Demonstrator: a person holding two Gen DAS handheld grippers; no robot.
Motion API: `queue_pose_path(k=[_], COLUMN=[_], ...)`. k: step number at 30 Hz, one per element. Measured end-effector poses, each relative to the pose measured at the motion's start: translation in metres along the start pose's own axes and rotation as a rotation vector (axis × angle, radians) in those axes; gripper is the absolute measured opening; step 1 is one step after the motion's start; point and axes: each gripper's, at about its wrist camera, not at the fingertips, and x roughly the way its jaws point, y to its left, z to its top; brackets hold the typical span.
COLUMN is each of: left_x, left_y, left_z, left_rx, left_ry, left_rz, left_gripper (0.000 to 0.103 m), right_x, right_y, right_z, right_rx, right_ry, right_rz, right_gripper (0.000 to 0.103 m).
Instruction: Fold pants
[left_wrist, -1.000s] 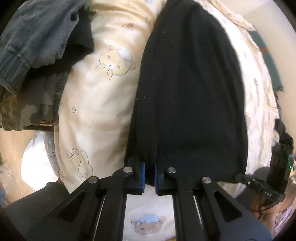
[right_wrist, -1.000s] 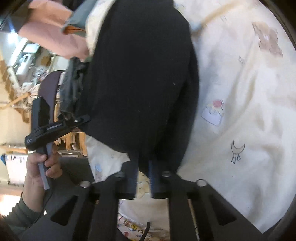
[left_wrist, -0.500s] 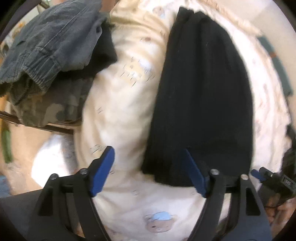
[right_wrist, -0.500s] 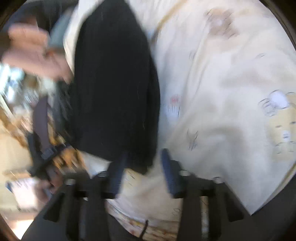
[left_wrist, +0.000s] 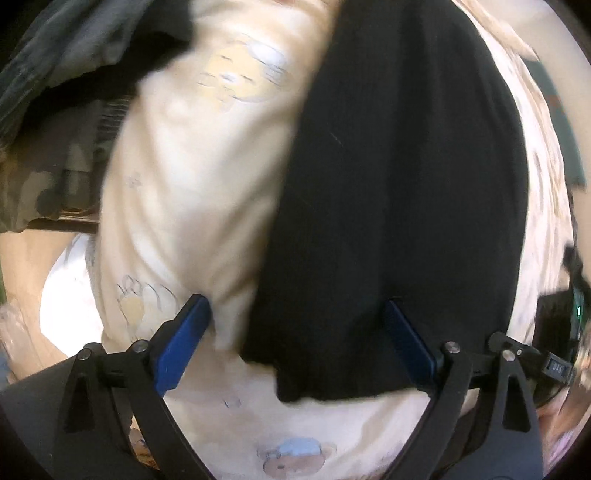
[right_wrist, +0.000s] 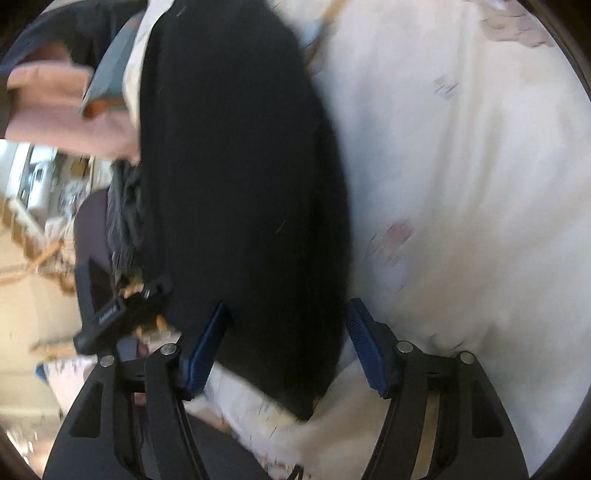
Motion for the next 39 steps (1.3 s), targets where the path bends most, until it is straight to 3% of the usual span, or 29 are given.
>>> queue_pose_path(k=[3, 6, 8, 10, 12, 13, 14, 17, 20, 21, 22, 23, 24, 25, 27, 32, 39], left_x=[0.004, 0.014, 0.012, 0.008, 0.006, 0.007, 0.01, 0.022, 0.024, 0.023, 0.021, 0.019, 0.015, 0.007, -0.016, -0.099, -0.204], left_y=[-0.021, -0.019, -0.021, -0.034, -0.04, -0.042, -0.045, -0.038, -0.035, -0.032, -0.035, -0.037, -0.04, -0.044, -0.043, -0.057, -0.078], left_z=[-0.014, -0.009, -0.005, -0.009, -0.015, -0.018, -0.018, -0.013, -0.008, -0.004, -0.004, -0.004, -0.003, -0.004, -0.01, -0.013, -0.002], left_rx=[0.092, 0.051, 0.036, 0.098, 0.108, 0.112, 0.117, 0.079, 0.029, 0.038, 0.057, 0.064, 0.071, 0.081, 0.099, 0.113, 0.175], left_ry=[0.021, 0.028, 0.012, 0.012, 0.023, 0.034, 0.048, 0.075, 0.074, 0.067, 0.059, 0.054, 0.044, 0.025, -0.035, -0.214, -0.399], left_rz=[0.006, 0.013, -0.003, 0.006, -0.033, -0.066, -0.074, -0.086, -0.118, -0.114, -0.11, -0.116, -0.124, -0.139, -0.192, -0.355, -0.466], left_gripper=[0.093, 0.092, 0.078, 0.05, 0.041, 0.041, 0.041, 0.043, 0.041, 0.033, 0.023, 0.021, 0.017, 0.015, 0.014, 0.014, 0.014], right_x=[0.012, 0.022, 0.026, 0.031, 0.029, 0.026, 0.026, 0.042, 0.043, 0.044, 0.04, 0.042, 0.038, 0.032, 0.014, -0.06, -0.139], right_y=[0.01, 0.009, 0.007, 0.017, 0.028, 0.036, 0.04, 0.031, 0.019, 0.021, 0.019, 0.02, 0.016, 0.013, 0.009, 0.06, 0.134], right_z=[-0.007, 0.002, 0.008, 0.008, -0.003, -0.01, -0.013, -0.009, -0.002, -0.001, -0.005, -0.006, -0.006, -0.006, -0.004, -0.009, -0.012], right_rx=[-0.06, -0.037, -0.012, -0.045, -0.097, -0.12, -0.136, -0.119, -0.061, -0.066, -0.068, -0.068, -0.062, -0.054, -0.06, -0.198, -0.325], right_ry=[0.071, 0.066, 0.046, 0.056, 0.082, 0.099, 0.101, 0.071, 0.07, 0.069, 0.065, 0.058, 0.044, 0.02, -0.018, -0.192, -0.343], right_rz=[-0.021, -0.047, -0.037, -0.019, 0.051, 0.134, 0.157, -0.009, 0.017, 0.018, 0.018, 0.017, 0.017, 0.011, 0.047, 0.155, 0.222], right_gripper=[0.069, 0.069, 0.073, 0.076, 0.075, 0.072, 0.072, 0.069, 0.066, 0.066, 0.063, 0.06, 0.044, 0.026, 0.019, 0.018, 0.018])
